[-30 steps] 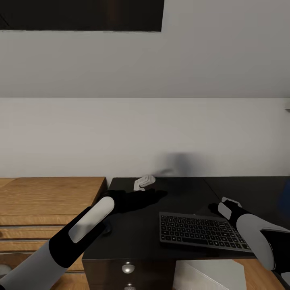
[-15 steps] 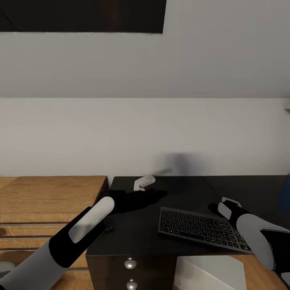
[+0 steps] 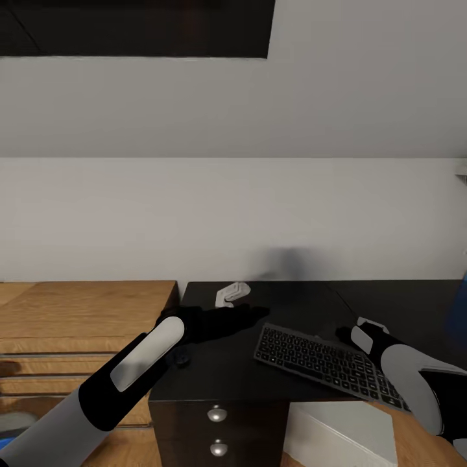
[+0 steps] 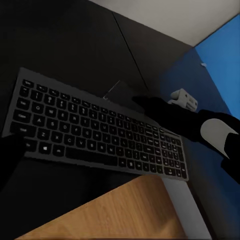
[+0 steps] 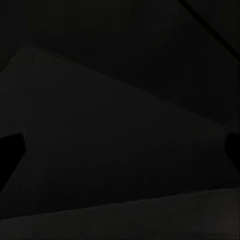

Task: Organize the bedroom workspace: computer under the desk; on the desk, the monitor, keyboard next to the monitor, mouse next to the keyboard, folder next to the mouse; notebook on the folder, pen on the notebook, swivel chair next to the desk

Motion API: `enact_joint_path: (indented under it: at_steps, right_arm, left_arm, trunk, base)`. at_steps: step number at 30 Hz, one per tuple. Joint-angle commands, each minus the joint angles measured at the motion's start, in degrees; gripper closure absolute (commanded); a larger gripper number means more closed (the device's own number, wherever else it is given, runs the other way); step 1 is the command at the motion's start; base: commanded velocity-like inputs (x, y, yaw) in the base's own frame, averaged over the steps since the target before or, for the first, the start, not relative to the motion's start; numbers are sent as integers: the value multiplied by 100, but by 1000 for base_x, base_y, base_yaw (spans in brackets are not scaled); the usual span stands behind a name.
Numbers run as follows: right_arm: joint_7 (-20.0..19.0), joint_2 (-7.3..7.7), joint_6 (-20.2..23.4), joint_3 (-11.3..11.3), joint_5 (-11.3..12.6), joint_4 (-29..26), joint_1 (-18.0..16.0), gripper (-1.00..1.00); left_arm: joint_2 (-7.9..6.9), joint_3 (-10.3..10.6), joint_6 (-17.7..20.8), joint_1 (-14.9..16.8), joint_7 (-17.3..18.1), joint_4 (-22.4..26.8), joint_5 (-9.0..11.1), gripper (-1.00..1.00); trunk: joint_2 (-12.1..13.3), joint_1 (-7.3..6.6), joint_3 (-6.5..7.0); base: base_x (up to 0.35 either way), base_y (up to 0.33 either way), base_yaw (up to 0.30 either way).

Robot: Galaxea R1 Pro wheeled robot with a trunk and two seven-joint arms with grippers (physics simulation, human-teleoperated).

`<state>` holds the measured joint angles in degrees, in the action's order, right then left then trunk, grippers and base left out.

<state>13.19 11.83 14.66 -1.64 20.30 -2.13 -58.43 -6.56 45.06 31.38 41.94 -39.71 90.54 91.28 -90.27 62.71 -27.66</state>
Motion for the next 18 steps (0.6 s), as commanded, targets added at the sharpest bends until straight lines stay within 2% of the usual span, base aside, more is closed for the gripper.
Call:
enact_joint_path:
  at_steps: [1,18]
  right_arm:
    - [26,-2,31,-20,18,-11,-2,-100]
    - [25,-5,19,-18,18,2,-2,-100]
  left_arm:
    - [-3,7,-9,7,-45,7,48,-100]
    - [-3,11,-9,7,-45,7,48,-100]
  trunk:
    - [-4,-2,-7]
    - [-4,-2,-7]
  base:
    - [-184,122,0]
    - [-84,31,0]
